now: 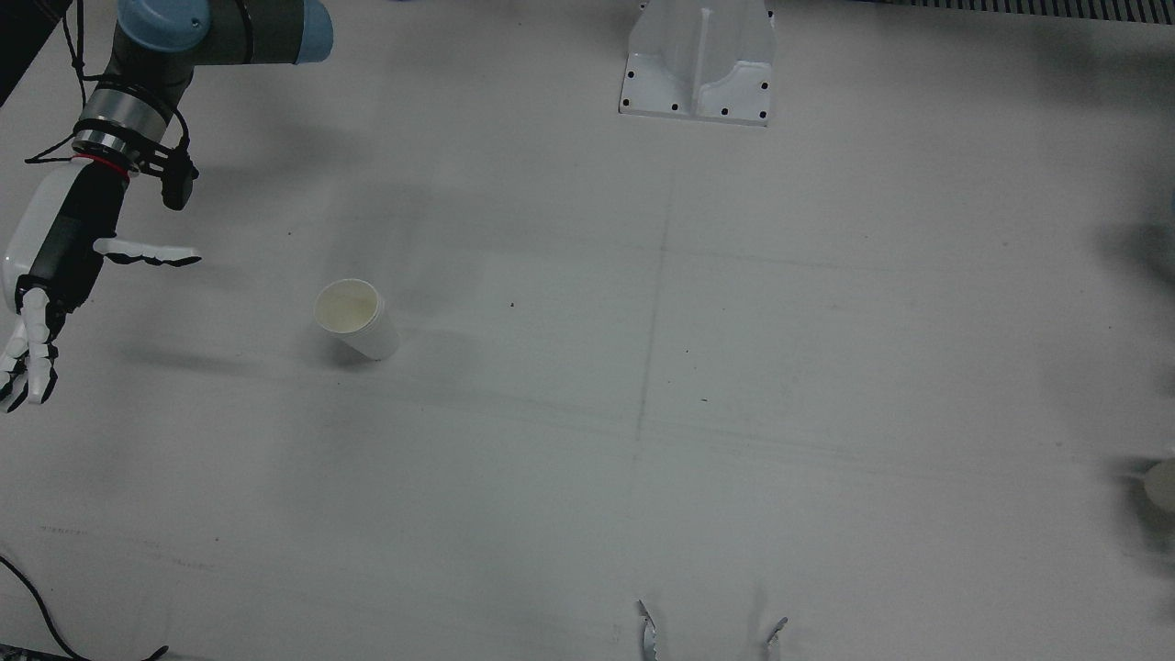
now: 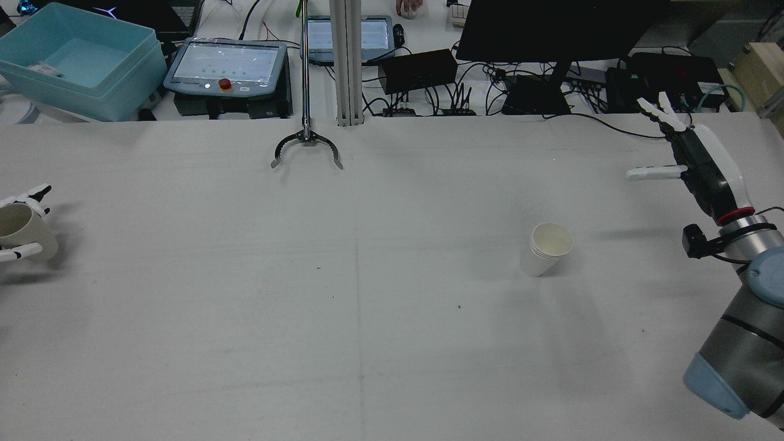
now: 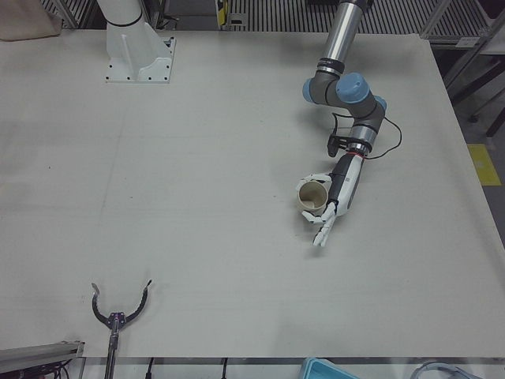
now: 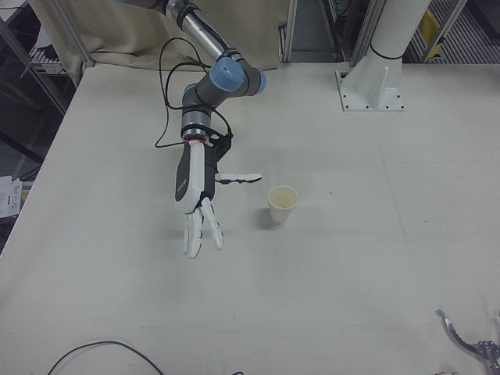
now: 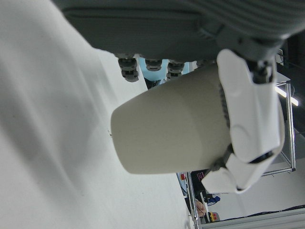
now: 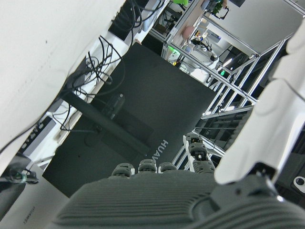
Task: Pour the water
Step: 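Reach the right hand toward the white paper cup on the table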
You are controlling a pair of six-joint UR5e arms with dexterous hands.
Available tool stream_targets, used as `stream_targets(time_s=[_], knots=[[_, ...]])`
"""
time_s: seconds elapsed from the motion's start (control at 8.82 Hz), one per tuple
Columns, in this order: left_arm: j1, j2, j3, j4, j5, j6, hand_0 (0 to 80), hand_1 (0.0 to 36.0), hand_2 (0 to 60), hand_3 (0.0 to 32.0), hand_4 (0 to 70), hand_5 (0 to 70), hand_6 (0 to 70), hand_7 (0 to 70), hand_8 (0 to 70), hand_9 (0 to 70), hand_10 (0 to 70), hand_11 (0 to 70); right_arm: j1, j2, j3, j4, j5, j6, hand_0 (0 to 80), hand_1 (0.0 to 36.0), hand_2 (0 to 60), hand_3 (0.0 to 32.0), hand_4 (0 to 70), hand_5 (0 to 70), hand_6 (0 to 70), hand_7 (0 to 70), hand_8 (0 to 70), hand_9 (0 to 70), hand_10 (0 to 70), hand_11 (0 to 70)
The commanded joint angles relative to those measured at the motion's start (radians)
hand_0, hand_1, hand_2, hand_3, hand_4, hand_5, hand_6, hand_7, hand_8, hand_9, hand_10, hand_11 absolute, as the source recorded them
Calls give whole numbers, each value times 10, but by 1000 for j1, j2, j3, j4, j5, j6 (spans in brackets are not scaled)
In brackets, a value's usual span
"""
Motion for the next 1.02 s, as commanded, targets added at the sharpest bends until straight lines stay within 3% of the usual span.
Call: stream_targets(time_s=[0.0,0.45,0.79,0.91], knots=[[2,-7,0,10,0,-2,434,360,600,0,274,657,32,96,15,34,50,97,-137,2,5,3,35,-3,463,107,4,0,24,0,0,0,38,20,9,25],[1,-10,-6,21,0,-2,433,360,600,0,270,656,33,96,15,33,50,97,-263,4,-18,8,157,31,458,98,7,0,15,0,0,0,36,19,8,22],[1,-10,-9,21,-1,-5,443,360,600,0,270,662,33,97,15,34,50,98,-379,5,-69,-1,313,380,441,86,11,0,18,0,0,0,37,22,9,23],[1,-8,-14,22,-1,-5,445,360,600,0,270,662,33,96,15,33,49,97,-379,2,-64,-9,312,382,446,88,13,0,26,0,0,0,36,22,8,21]])
